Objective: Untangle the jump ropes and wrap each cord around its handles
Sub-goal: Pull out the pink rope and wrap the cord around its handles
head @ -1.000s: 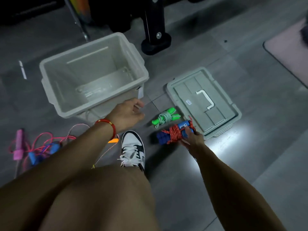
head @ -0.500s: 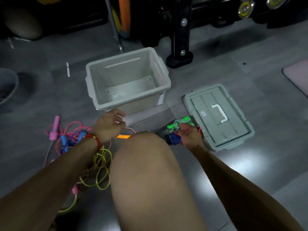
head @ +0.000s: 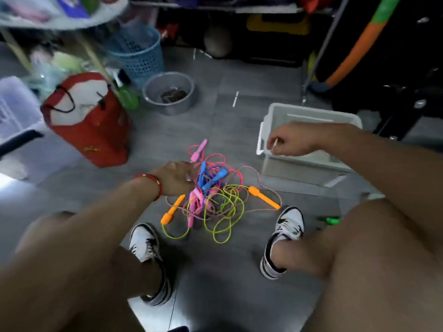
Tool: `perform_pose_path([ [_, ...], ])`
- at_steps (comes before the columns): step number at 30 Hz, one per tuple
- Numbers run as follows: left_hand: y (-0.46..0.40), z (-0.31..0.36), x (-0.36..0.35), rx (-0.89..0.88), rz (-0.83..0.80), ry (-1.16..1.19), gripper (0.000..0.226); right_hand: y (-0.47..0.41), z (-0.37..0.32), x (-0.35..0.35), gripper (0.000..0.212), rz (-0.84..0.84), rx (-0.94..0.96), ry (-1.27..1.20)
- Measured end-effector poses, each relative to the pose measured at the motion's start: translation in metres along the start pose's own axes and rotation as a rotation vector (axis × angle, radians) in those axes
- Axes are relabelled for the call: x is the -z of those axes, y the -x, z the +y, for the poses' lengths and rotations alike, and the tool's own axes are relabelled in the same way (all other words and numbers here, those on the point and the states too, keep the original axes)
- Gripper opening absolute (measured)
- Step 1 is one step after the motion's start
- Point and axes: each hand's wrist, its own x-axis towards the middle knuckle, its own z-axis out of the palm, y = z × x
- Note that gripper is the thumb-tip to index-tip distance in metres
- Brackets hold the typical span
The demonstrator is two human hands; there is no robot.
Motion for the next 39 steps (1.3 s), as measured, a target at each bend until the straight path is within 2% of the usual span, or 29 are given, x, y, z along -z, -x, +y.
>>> perform_pose_path([
  [1, 0.000, -0.008, -0.003, 0.016, -0.002, -0.024, 0.031, -0.014, -0.015, -0.006, 0.025, -0.010, 0.033, 0.131],
  [3, 0.000, -0.022, -0.009, 0.042, 0.001, -0.083, 0.034, -0.043, -0.037, -0.031, 0.028, -0.065, 0.082, 0.238],
  [7, -0.006, -0.047, -0.015, 0.121, -0.015, -0.152, 0.042, -0.094, -0.061, -0.114, 0.020, -0.213, 0.124, 0.259],
  [10, -0.005, -0.070, -0.007, 0.165, 0.009, -0.157, 0.047, -0.113, -0.089, -0.172, 0.020, -0.310, 0.235, 0.265],
  [13, -0.001, -0.093, 0.000, 0.168, 0.031, -0.064, 0.055, -0.139, -0.125, -0.221, 0.029, -0.277, 0.400, 0.200],
  [16, 0.009, -0.113, -0.005, 0.147, 0.066, 0.016, 0.053, -0.169, -0.163, -0.273, 0.040, -0.219, 0.525, 0.273],
  [18, 0.017, -0.127, -0.013, 0.136, 0.054, -0.017, 0.055, -0.187, -0.185, -0.310, 0.042, -0.163, 0.506, 0.401],
  [22, 0.026, -0.145, -0.025, 0.167, -0.023, -0.098, 0.061, -0.208, -0.197, -0.353, 0.046, -0.131, 0.141, 0.333],
  [23, 0.024, -0.146, -0.025, 0.162, -0.026, -0.100, 0.060, -0.210, -0.195, -0.356, 0.043, -0.118, 0.108, 0.324],
  [25, 0.019, -0.145, -0.023, 0.128, -0.019, -0.093, 0.060, -0.211, -0.185, -0.358, 0.035, -0.019, 0.173, 0.317],
  [27, 0.014, -0.141, -0.020, 0.108, -0.018, -0.083, 0.059, -0.209, -0.176, -0.350, 0.025, 0.064, 0.246, 0.199],
  [31, 0.006, -0.127, -0.011, 0.110, -0.061, -0.087, 0.058, -0.204, -0.171, -0.301, 0.011, 0.117, 0.165, -0.413],
  [33, -0.003, -0.119, -0.007, 0.132, -0.083, -0.087, 0.058, -0.198, -0.171, -0.255, 0.010, 0.084, 0.155, -0.615],
  [36, -0.019, -0.101, 0.000, 0.139, -0.049, -0.013, 0.067, -0.174, -0.170, -0.164, 0.016, -0.086, 0.232, -0.866],
  [39, -0.037, -0.069, 0.012, 0.082, 0.026, 0.091, 0.061, -0.132, -0.164, -0.080, 0.014, -0.182, 0.336, -0.869],
])
